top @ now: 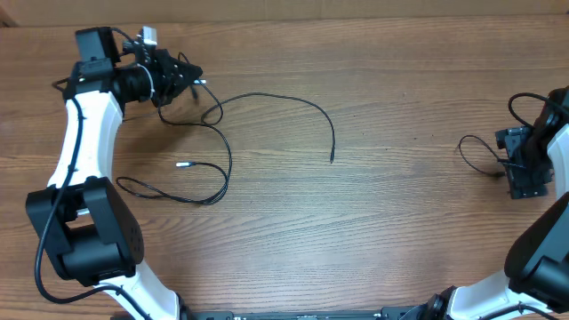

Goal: Untangle cables

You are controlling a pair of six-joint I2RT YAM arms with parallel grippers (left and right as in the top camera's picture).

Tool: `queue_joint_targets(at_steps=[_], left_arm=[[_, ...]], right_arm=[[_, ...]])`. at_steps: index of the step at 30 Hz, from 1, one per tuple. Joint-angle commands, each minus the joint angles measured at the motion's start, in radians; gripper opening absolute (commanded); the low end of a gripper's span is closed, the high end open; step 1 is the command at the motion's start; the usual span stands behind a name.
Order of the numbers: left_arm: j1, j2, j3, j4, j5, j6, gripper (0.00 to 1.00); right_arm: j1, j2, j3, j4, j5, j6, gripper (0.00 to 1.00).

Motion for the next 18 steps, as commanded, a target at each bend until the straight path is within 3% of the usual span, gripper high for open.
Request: queue_joint_targets(at_steps=[1,13,14,18], left_arm=[[-0.03,-0.013,0.002,-0.015,-0.14,0.066,0.04],[-0.085,-0.013,0.002,-0.023,-0.153,0.064,0.04],[-0.089,-0.013,0.002,-0.024,-0.153,0.064,0.04],[-0.1,-0.013,0.002,-0.043,-0.153,0.064,0.04]], right_arm=[[0.002,0.02,-0.036,0.04,-0.103,0.045,1.0],[0.08,0.02,-0.242,0.274,-0.14,0.122,0.97],[0.085,0.02,-0.265,0.311,-0.141,0.123,0.87],[0.094,0.02,-0.33,0.423,-0.105,0.115,0.06]])
